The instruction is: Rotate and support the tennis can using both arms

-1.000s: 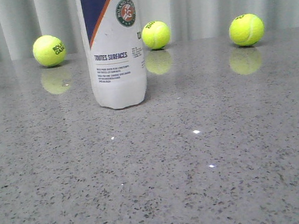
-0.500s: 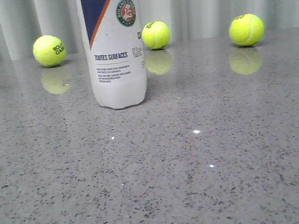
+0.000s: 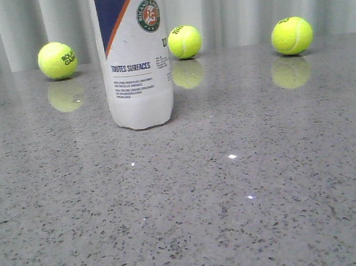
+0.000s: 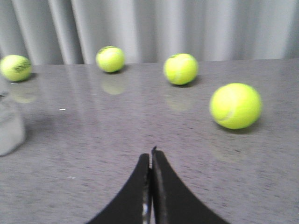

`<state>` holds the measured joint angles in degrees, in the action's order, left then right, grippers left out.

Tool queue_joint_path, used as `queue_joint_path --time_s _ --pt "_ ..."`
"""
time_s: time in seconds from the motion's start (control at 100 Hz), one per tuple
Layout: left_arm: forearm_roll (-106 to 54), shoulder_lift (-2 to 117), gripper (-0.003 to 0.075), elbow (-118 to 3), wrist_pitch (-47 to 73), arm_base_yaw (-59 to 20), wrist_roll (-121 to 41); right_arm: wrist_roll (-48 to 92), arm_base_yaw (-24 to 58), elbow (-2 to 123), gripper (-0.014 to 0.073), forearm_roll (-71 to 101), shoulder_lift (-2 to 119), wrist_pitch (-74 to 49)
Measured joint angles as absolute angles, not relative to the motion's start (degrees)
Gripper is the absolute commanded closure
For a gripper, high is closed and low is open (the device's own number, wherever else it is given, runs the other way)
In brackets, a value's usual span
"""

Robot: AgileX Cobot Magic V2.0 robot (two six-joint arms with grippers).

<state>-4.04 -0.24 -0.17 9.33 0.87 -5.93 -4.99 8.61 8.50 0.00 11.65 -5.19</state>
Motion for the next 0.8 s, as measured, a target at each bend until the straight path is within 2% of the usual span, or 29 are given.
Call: queue_joint_path --time_s 0.36,0.8 --pt "-4.0 -0.2 0.0741 -0.2 9.3 0.9 -5.9 -5.1 1.7 -1.0 0.0650 -4.0 0.2 -1.6" --pt "-4.0 -0.2 0.0741 -0.2 9.3 0.9 -5.9 -1.6 1.1 -1.5 0.0650 -1.1 -0.6 -4.9"
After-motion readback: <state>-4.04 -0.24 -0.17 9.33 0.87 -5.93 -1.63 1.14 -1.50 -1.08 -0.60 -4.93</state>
